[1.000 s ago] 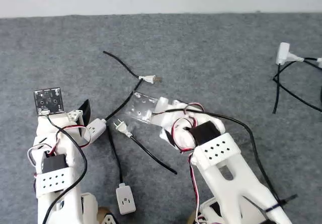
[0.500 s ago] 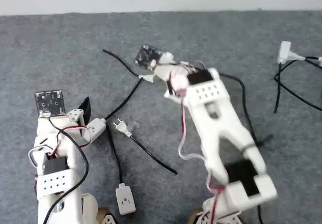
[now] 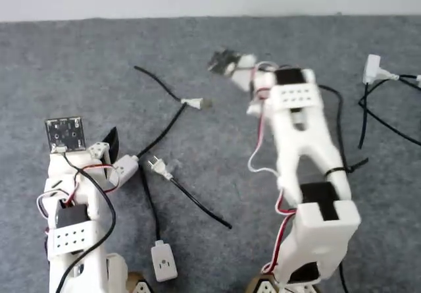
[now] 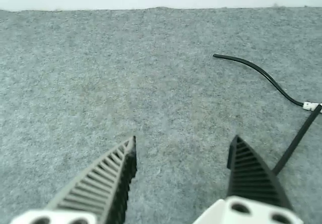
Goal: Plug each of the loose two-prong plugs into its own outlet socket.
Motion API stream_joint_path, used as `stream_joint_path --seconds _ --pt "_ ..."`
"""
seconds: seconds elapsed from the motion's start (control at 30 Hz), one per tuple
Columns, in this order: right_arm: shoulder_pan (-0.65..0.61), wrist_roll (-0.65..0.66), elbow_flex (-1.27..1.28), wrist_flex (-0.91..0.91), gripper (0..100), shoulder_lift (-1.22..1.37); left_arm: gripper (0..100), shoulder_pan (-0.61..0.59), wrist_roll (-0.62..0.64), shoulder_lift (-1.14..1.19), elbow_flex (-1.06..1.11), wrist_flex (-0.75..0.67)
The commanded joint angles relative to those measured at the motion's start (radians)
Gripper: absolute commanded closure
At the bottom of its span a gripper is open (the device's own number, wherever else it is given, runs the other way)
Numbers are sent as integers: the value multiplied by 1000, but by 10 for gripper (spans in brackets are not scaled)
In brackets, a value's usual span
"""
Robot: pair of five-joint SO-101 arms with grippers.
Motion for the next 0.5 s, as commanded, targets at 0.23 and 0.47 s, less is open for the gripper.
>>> stream_joint_path --seconds 0.23,0.47 --pt "229 -152 -299 -191 868 51 716 5 -17 -20 -4 -32" --pt "188 -147 -532 -259 868 361 716 6 -29 -20 -4 -32"
